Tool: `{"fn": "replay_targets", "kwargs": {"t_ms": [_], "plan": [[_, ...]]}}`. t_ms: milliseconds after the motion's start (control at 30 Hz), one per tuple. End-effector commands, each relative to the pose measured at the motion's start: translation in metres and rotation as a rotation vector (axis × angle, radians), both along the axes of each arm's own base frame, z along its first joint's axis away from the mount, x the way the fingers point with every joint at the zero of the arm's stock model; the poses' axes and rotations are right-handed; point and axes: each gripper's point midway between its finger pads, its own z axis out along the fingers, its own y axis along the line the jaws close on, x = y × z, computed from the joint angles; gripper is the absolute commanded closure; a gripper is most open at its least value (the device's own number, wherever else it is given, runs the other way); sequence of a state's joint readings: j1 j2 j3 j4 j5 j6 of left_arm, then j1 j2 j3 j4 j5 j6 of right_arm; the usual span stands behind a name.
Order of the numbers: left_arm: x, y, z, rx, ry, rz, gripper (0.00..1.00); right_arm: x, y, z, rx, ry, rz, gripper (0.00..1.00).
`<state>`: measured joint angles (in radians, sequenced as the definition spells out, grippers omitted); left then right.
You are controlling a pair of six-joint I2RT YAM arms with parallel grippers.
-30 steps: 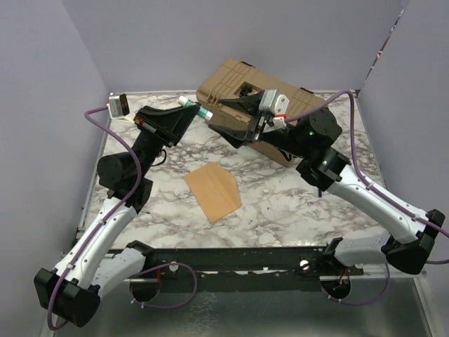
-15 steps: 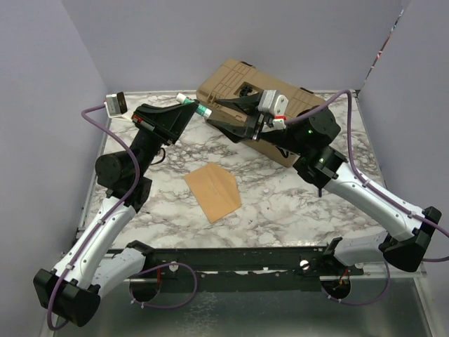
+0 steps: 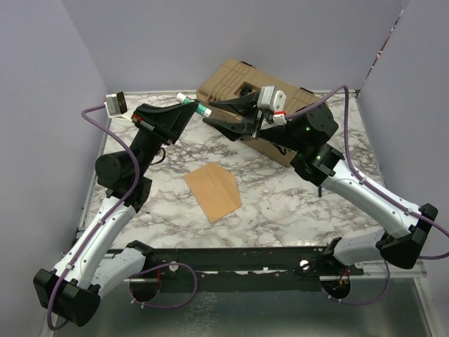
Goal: Place the letter into the envelope and seal it
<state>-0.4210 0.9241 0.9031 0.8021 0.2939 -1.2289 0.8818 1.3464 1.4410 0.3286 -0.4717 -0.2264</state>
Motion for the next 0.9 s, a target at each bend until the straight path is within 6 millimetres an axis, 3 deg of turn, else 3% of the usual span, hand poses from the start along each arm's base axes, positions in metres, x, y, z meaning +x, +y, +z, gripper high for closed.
{"fn": "replay_targets", "kwargs": {"t_ms": [0,100,267,400,633,867], "plan": [[-0.004,0.003,0.010,-0.005,-0.032,0.015,1.00,-0.010,-0.002,0.019,0.042,-0.022,0.043,0.58],[-0.003,0.002,0.010,-0.004,-0.032,0.015,1.00,-0.010,-0.001,0.019,0.046,-0.015,0.046,0.61],[-0.004,0.003,0.011,-0.002,-0.042,0.020,1.00,-0.006,0.000,0.018,0.045,0.037,0.038,0.77],[-0.006,0.005,0.010,0.008,-0.061,0.047,1.00,-0.001,-0.003,0.024,0.111,0.138,0.032,0.85],[-0.022,0.021,0.011,-0.008,-0.186,0.151,1.00,-0.006,-0.014,0.050,0.356,0.544,0.164,0.99],[-0.044,0.022,0.021,0.006,-0.330,0.162,1.00,-0.024,-0.020,0.064,0.473,0.737,0.352,1.00]]}}
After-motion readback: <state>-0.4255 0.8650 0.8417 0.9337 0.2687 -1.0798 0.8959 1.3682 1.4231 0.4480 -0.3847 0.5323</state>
